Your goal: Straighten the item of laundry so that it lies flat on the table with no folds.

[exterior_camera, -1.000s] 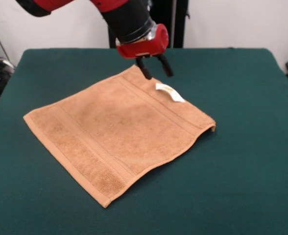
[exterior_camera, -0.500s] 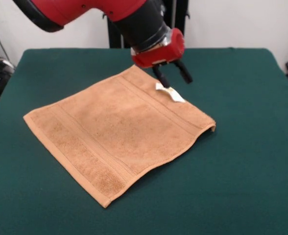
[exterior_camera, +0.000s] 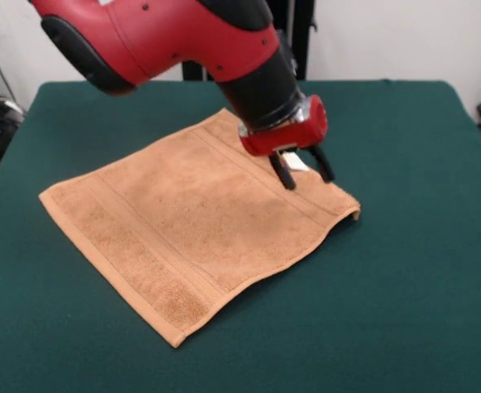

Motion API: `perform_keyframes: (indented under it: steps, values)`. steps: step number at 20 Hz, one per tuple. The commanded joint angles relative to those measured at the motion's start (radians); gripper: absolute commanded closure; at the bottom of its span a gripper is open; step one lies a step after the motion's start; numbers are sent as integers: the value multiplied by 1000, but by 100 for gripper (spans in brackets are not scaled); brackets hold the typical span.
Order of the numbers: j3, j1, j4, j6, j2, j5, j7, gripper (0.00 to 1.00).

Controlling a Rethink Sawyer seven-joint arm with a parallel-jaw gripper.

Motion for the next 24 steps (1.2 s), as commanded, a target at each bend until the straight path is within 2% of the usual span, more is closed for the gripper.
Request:
perform_keyframes:
  steps: [1,9,14,20,24]
  values:
    - [-86,86,-162,-81,59,-110,-139,0]
    - [-45,60,-167,-147,121,-73,-111,0]
    - [-30,49,-170,-146,156,-38,-122,0]
    - [-45,68,-138,-107,80,-29,-101,0]
    - [-153,146,-199,-102,16,-129,-56,0]
